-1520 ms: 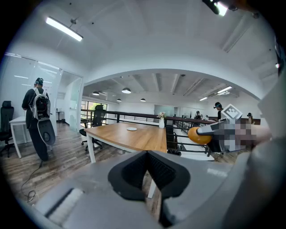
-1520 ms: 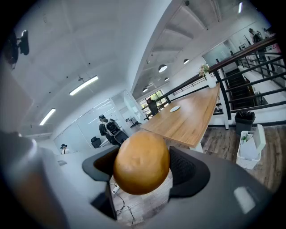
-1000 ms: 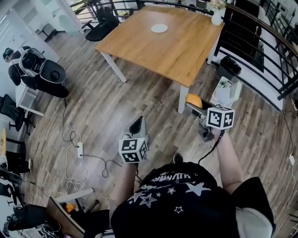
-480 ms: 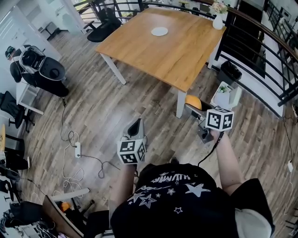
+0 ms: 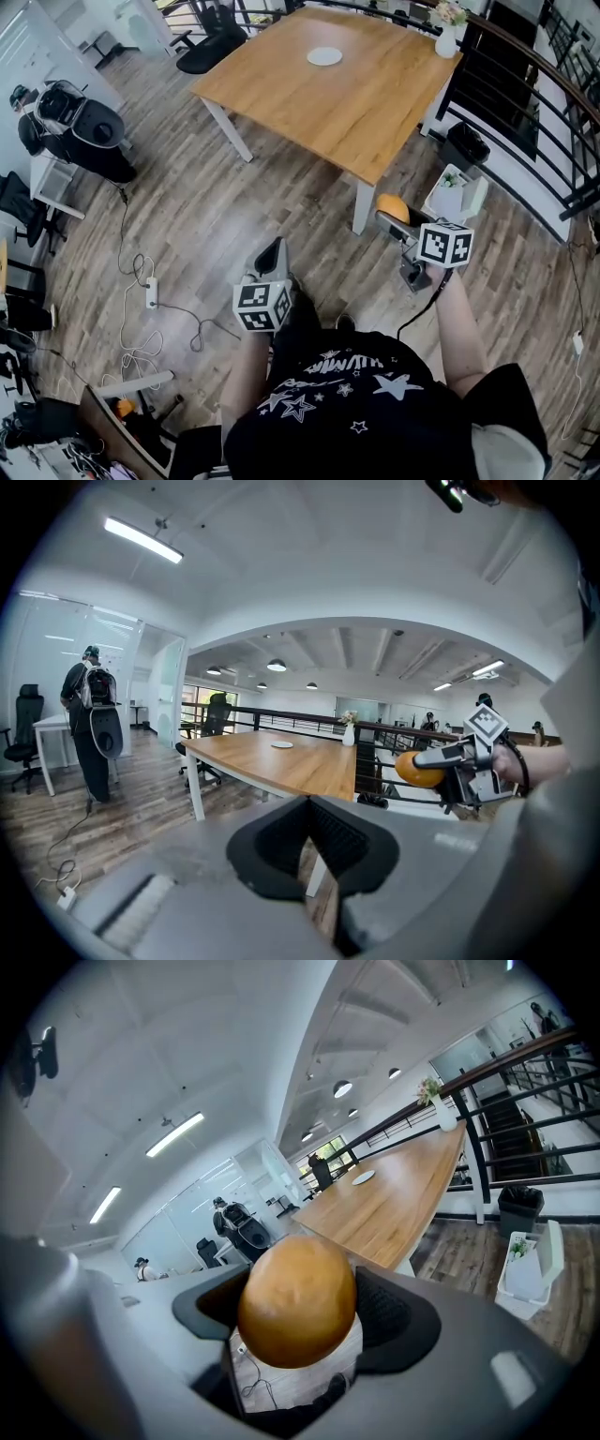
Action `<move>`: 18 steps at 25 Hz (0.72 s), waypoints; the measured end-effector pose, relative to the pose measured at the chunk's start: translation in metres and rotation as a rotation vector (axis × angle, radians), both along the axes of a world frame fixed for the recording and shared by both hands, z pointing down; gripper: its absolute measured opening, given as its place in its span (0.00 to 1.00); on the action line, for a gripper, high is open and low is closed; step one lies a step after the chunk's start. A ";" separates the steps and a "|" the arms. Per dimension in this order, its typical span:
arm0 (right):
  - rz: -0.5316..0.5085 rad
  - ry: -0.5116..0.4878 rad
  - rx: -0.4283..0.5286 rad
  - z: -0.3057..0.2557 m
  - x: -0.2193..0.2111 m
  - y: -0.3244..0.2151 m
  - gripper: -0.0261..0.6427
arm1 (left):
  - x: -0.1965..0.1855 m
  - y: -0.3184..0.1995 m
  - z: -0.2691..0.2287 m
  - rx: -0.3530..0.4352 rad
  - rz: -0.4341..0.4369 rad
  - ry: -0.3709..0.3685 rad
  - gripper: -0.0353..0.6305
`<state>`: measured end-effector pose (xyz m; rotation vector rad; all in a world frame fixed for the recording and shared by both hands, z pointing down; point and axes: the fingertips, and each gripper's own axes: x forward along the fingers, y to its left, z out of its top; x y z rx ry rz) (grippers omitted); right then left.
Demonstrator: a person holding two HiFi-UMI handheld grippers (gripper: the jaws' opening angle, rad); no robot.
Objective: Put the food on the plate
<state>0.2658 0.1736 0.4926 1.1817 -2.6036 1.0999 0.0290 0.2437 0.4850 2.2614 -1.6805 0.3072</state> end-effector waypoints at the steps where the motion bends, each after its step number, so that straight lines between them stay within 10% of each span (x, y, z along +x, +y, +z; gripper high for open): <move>1: 0.002 0.005 -0.008 0.004 -0.001 -0.001 0.57 | -0.002 -0.002 0.003 -0.007 -0.001 0.007 0.06; 18: 0.114 0.038 -0.047 0.010 -0.032 -0.085 0.57 | -0.052 -0.108 0.019 -0.036 0.061 0.061 0.06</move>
